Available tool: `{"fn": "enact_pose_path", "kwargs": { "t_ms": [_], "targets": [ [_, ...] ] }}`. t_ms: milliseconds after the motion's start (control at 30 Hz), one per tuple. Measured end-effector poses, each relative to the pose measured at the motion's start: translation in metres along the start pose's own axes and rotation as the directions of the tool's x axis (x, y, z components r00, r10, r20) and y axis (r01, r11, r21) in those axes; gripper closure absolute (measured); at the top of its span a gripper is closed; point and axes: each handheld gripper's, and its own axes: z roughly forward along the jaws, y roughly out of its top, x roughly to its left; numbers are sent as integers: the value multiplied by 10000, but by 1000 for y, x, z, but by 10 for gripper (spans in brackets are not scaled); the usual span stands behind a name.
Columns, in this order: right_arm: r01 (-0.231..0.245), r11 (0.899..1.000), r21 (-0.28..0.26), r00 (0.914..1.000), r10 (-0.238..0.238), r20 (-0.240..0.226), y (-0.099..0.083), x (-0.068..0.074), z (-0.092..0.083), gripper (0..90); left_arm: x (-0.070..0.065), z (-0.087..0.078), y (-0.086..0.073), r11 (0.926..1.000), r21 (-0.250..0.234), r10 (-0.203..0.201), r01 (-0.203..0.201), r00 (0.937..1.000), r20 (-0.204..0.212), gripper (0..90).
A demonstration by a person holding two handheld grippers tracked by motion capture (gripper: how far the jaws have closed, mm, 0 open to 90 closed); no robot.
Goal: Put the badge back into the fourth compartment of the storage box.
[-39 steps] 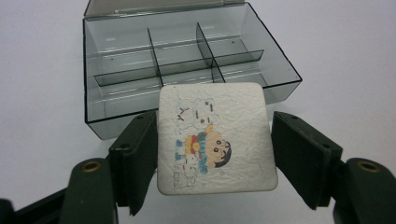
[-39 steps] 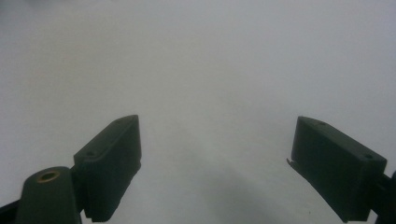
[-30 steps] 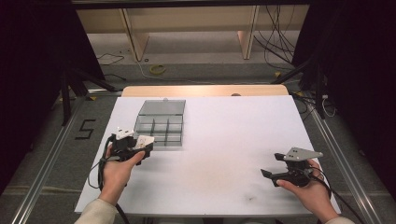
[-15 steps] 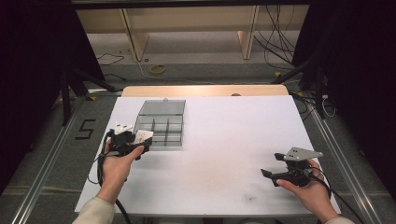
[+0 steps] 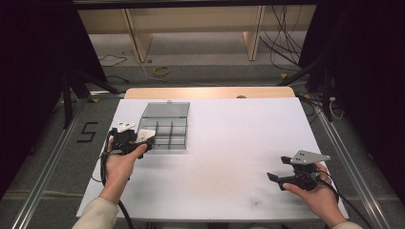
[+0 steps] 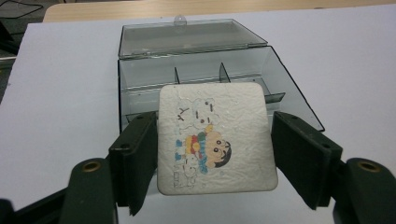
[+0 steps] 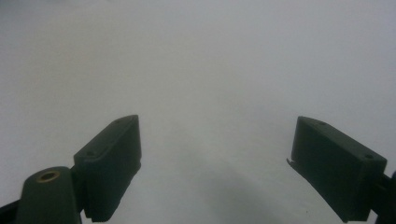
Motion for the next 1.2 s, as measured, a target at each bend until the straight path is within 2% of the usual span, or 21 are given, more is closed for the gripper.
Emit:
{"fn": "enact_pose_path", "kwargs": {
  "t_ms": [600, 1200],
  "targets": [
    [-15, 10000, 10, 10000, 15, 5, 0, -1, 0, 168, 7, 26, 7, 9989, 389, -272, 279, 9995, -174, 327],
    [6, 10000, 61, 10000, -6, 2, 0, -2, 0, 168, 13, 43, 10, 9981, 561, -251, 265, 9994, -250, 327]
  ]
}}
